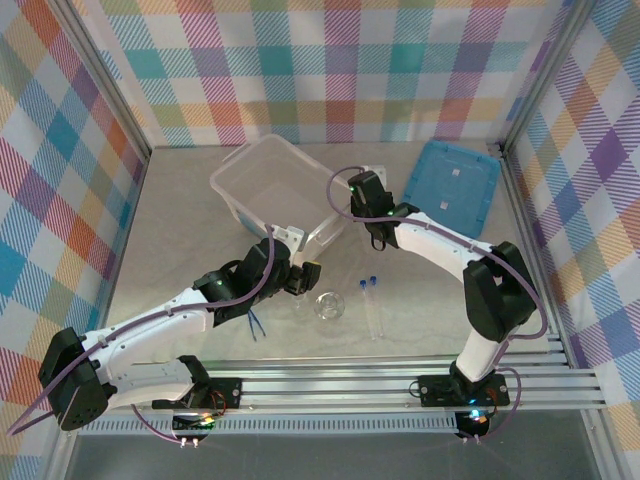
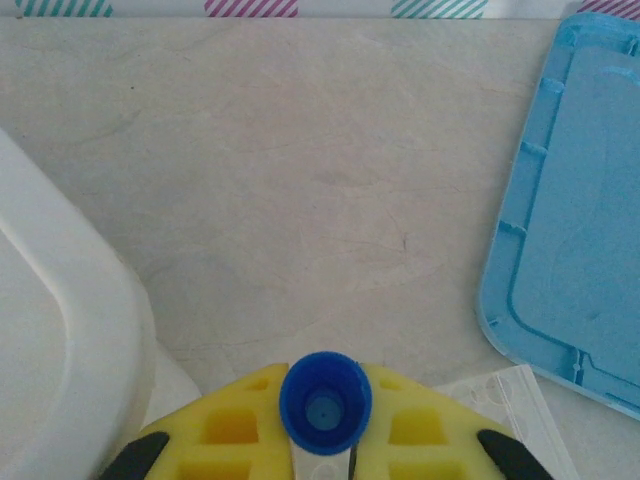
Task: Organize the chemistry lab equipment
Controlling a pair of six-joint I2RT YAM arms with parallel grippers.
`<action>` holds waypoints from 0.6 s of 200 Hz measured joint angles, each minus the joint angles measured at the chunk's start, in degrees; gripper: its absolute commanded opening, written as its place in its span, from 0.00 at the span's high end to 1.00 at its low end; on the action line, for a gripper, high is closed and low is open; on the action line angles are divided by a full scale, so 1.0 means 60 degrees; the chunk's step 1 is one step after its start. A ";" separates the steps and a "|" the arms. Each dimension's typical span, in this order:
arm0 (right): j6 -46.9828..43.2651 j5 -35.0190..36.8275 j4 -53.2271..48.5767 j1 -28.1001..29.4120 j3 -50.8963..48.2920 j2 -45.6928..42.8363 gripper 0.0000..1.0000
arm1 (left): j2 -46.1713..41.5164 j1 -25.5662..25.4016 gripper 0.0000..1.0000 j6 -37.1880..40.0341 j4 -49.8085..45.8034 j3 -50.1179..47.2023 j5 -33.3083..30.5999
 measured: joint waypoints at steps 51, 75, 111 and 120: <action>0.0018 0.0069 0.0018 0.0000 -0.0186 -0.0175 0.76 | 0.0036 0.0000 0.30 0.0000 0.0004 0.0000 0.0007; 0.0004 0.0073 0.0015 0.0000 -0.0248 -0.0342 0.71 | 0.0036 0.0000 0.30 0.0000 0.0004 0.0000 0.0055; 0.0018 0.0073 -0.0062 0.0000 -0.0306 -0.0845 0.61 | 0.0157 0.0000 0.30 0.0000 0.0007 0.0004 0.0124; 0.0007 0.0069 -0.0087 0.0000 -0.0306 -0.0987 0.61 | 0.0197 0.0000 0.30 0.0000 0.0007 0.0007 0.0160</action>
